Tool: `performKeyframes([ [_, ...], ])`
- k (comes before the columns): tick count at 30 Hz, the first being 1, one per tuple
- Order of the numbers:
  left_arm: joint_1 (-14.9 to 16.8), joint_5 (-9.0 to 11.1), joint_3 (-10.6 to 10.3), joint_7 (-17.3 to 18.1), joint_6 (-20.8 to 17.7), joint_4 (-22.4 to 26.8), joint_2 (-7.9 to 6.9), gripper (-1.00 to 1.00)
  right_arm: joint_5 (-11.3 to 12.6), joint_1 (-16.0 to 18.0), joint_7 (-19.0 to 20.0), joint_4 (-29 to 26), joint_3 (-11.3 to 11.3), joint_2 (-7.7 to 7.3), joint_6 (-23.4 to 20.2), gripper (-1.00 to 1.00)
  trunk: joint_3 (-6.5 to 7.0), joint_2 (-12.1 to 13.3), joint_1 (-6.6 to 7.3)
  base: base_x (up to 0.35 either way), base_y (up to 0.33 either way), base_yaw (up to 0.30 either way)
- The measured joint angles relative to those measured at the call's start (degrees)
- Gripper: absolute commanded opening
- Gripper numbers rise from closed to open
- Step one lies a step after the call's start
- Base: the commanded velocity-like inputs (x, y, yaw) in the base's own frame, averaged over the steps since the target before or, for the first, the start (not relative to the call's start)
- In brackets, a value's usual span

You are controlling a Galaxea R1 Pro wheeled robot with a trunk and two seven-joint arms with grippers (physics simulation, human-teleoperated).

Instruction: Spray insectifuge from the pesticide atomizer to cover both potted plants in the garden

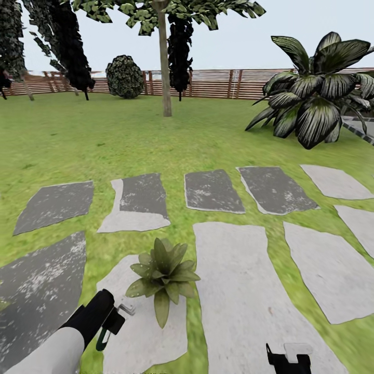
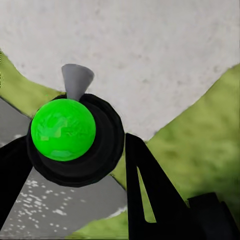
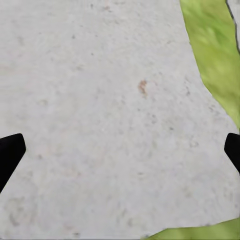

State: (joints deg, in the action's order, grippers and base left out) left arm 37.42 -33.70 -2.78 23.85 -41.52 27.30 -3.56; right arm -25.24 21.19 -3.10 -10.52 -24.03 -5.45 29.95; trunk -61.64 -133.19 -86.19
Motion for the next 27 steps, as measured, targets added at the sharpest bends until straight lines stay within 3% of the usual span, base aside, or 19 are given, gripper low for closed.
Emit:
performKeyframes([
  [6,0.0,0.2,0.3,0.0,0.0,0.0,-0.13,-1.0,0.0,0.0,0.0,0.7,0.0,0.0,0.0,1.0,0.0,0.0,0.0,0.0,-0.005,0.272],
  [10,0.0,0.1,0.4,0.0,0.0,0.3,-0.09,-1.0,0.0,0.0,0.0,0.7,0.0,0.0,0.0,1.0,0.0,0.0,0.0,0.014,-0.08,0.061],
  [18,0.0,0.4,0.4,0.1,0.0,0.5,-0.09,-1.0,0.0,0.0,0.0,0.7,0.0,0.0,0.0,1.0,0.0,0.0,0.0,0.028,-0.253,0.03],
  [27,0.1,0.8,0.6,0.1,0.1,0.8,-0.03,-1.0,0.0,0.0,0.0,0.8,0.0,0.0,0.0,1.0,0.0,0.0,-0.02,-0.163,-0.237,0.252],
])
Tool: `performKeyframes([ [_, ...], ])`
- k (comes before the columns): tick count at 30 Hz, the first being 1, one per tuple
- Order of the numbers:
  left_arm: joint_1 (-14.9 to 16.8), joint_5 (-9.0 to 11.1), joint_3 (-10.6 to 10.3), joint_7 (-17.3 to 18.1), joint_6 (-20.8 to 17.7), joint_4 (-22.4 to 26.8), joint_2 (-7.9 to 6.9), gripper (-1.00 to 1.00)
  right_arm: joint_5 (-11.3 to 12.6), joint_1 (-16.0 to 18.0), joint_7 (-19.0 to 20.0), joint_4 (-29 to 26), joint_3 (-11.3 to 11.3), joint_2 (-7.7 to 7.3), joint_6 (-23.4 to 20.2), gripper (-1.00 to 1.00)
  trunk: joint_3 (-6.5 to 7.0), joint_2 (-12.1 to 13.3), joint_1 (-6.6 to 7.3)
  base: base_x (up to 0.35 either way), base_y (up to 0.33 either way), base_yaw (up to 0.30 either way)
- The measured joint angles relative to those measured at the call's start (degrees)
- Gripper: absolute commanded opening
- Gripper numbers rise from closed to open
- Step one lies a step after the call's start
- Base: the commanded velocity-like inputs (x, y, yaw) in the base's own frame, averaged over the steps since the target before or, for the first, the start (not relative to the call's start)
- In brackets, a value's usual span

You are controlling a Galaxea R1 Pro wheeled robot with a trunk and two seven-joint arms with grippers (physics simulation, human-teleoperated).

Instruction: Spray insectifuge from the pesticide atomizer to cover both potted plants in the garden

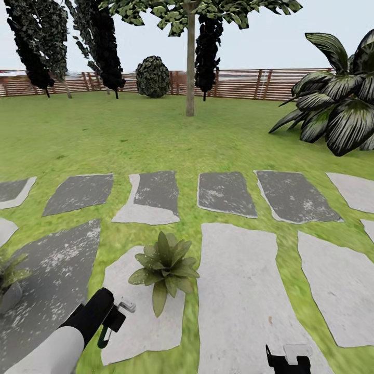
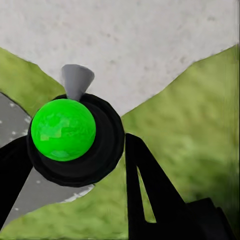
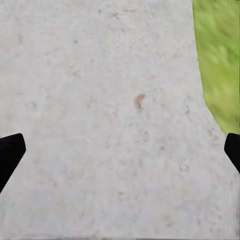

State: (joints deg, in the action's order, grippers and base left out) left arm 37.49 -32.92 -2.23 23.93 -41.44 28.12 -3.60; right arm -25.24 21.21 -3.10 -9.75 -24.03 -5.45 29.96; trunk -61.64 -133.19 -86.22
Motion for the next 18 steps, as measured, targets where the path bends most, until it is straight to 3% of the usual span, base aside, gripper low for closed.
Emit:
performKeyframes([
  [4,0.0,0.0,0.0,0.0,0.0,0.0,0.22,-1.0,0.0,0.0,0.0,-0.1,0.0,0.0,0.0,1.0,0.0,0.0,0.02,-0.043,-0.051,0.076],
  [10,0.0,0.0,0.1,0.0,0.0,0.0,0.43,-1.0,-0.1,0.0,0.0,0.0,0.0,-0.09,0.0,1.0,0.0,0.0,0.05,0.245,-0.002,0.003],
  [18,0.0,0.0,0.2,0.0,0.1,0.0,0.56,-1.0,-0.1,0.0,0.0,0.0,0.0,-0.08,0.0,1.0,0.0,0.0,0.02,0.035,0.0,0.006],
])
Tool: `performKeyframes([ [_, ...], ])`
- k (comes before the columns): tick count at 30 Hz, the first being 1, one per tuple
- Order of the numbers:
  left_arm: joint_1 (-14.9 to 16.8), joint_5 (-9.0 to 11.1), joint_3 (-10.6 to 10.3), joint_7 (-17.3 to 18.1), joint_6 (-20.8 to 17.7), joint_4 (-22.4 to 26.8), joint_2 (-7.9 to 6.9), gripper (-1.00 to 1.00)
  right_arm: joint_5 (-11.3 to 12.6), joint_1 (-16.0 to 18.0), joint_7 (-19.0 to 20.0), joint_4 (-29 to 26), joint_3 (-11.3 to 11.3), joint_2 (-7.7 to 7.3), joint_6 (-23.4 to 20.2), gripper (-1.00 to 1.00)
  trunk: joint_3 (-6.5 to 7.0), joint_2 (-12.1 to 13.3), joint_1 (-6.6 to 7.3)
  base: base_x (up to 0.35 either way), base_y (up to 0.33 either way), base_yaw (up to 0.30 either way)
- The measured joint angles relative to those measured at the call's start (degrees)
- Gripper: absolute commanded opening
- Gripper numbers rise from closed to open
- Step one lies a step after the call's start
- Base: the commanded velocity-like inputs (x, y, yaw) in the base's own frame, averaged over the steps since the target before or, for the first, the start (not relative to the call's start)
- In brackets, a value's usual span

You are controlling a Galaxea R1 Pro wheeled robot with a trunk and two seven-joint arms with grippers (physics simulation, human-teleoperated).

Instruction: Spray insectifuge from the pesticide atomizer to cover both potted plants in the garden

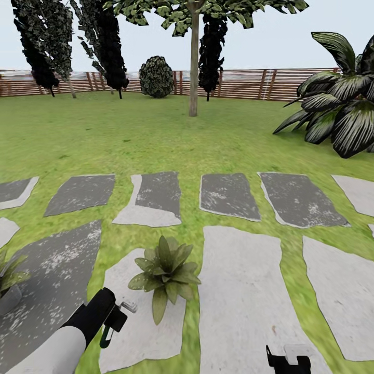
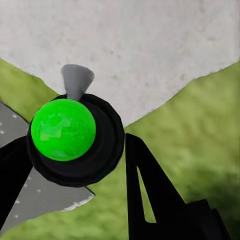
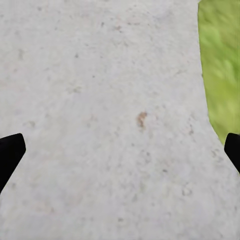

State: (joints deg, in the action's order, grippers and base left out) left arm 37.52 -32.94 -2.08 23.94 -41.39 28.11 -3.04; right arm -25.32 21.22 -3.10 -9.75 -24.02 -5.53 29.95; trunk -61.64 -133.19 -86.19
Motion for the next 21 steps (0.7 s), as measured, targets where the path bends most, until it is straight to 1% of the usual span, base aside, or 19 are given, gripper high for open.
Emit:
performKeyframes([
  [5,0.0,0.1,0.0,0.0,0.0,0.0,0.0,-1.0,0.1,0.0,0.0,0.0,0.0,0.08,0.0,1.0,0.0,0.0,0.0,0.031,-0.033,0.192],
  [11,0.0,0.1,0.0,0.0,0.2,0.0,0.09,-1.0,0.0,0.0,0.0,0.0,0.0,0.08,0.0,1.0,0.0,0.0,0.02,0.143,-0.22,0.024],
  [13,0.0,0.1,0.0,0.0,0.2,0.0,0.09,-1.0,0.0,0.0,0.0,0.0,0.0,0.08,0.0,1.0,0.0,0.0,0.01,0.037,-0.265,0.001],
  [17,0.0,0.0,0.0,0.0,0.2,0.0,0.08,-1.0,0.0,0.0,0.0,0.0,0.0,0.08,0.0,1.0,0.0,0.0,-0.01,-0.068,-0.271,0.0],
  [21,0.0,0.0,0.0,0.0,0.2,0.0,0.03,-1.0,0.0,0.0,0.0,0.0,0.0,0.08,0.0,1.0,0.0,0.0,-0.02,-0.165,-0.249,0.039],
])
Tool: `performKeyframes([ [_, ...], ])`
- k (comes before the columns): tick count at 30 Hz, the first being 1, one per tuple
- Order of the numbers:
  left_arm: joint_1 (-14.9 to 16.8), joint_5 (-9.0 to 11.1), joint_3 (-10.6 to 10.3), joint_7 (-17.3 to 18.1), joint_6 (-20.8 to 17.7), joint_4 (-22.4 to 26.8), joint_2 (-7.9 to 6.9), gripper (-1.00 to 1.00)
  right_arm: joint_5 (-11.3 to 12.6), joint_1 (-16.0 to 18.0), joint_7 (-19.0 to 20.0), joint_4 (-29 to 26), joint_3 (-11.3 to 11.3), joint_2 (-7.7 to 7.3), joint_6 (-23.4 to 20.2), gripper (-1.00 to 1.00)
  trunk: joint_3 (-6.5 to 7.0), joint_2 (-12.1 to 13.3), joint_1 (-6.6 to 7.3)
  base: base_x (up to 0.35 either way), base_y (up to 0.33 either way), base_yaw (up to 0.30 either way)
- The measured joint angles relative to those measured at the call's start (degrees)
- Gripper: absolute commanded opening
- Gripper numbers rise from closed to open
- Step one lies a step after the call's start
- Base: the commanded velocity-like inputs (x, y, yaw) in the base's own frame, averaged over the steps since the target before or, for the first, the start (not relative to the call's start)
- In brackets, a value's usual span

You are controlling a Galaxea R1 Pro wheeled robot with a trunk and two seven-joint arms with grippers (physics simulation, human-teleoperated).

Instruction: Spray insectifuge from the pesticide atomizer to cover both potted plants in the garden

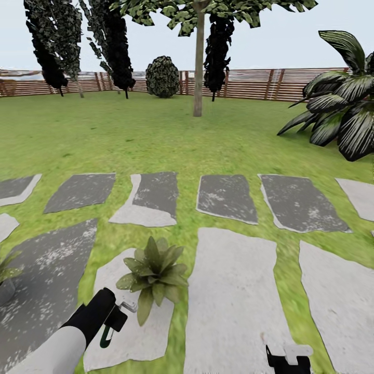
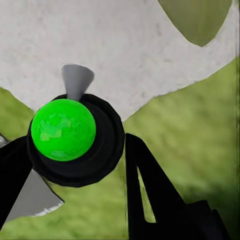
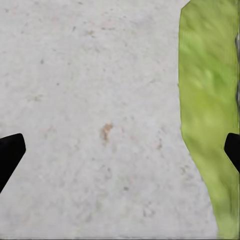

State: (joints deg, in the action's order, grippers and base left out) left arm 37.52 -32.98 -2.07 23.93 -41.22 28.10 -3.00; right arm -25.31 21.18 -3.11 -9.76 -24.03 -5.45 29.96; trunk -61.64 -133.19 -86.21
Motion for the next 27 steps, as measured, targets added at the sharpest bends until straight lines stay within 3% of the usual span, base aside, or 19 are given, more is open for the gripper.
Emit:
performKeyframes([
  [10,0.0,0.0,0.0,0.0,-0.1,0.0,-0.04,-1.0,0.0,0.0,0.0,0.0,0.0,0.01,0.0,1.0,0.0,0.0,0.02,-0.071,-0.06,0.255],
  [15,0.0,-0.1,-0.1,0.0,-0.2,0.0,-0.03,-1.0,0.0,0.0,0.0,0.0,0.0,0.0,0.0,1.0,0.0,0.0,0.02,0.0,-0.036,0.036],
  [21,0.0,-0.1,-0.1,0.0,-0.2,0.0,-0.03,-1.0,0.0,0.0,0.0,0.0,0.0,0.0,0.0,1.0,0.0,0.0,0.02,0.0,-0.251,0.014],
  [27,0.0,-0.2,-0.1,0.0,-0.3,-0.1,-0.05,-1.0,0.0,0.0,0.0,0.0,0.0,0.07,0.0,1.0,0.0,0.0,0.02,0.0,-0.27,0.233],
])
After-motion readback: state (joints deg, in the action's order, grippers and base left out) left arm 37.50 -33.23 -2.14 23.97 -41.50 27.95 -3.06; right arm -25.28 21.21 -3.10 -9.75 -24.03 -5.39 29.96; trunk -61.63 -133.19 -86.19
